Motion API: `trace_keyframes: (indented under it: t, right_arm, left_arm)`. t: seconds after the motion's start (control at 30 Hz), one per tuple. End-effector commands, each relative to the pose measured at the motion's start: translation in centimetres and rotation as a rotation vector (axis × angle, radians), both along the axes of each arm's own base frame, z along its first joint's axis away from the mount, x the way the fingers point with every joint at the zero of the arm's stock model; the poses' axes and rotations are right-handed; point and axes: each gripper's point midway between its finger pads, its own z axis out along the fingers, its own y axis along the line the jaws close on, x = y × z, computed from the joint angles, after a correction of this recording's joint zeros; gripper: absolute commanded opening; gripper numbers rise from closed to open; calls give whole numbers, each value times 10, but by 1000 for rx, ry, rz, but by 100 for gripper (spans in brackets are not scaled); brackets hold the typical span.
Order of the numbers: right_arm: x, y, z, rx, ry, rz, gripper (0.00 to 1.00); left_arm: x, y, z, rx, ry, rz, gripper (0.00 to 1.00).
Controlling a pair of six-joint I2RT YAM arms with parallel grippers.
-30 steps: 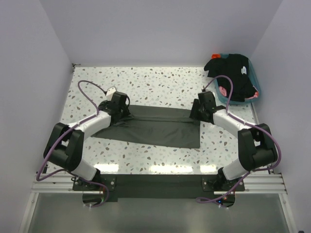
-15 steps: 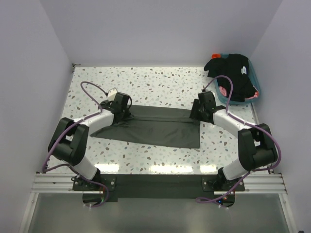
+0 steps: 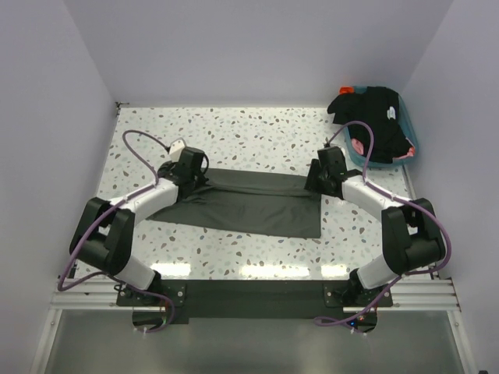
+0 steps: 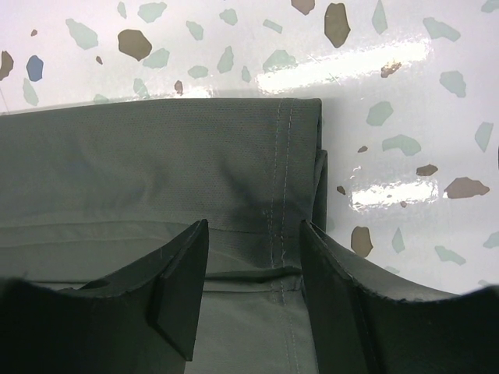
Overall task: Fold and stack the t-shirts
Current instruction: Fold the tshirt
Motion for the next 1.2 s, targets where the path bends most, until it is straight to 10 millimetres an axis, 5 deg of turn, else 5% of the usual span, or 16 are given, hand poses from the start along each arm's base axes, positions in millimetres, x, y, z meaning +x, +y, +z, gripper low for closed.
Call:
trace_keyframes:
  t: [0.0, 0.23, 0.73, 1.17]
  right_arm:
    - [3, -7, 13, -21, -47, -18, 54]
    - [-1, -9, 12, -22, -48, -23, 54]
    - [-13, -13, -2, -29, -22, -43, 53]
    - [-13, -11, -10, -14, -4, -50, 22]
  left_arm:
    - [2, 3, 26, 0, -90, 6, 0]
    - [-11, 10, 30, 17, -89, -11, 0]
    - [-29, 8, 4, 8, -46, -67, 0]
    - [-19, 2, 5, 9, -46, -80, 0]
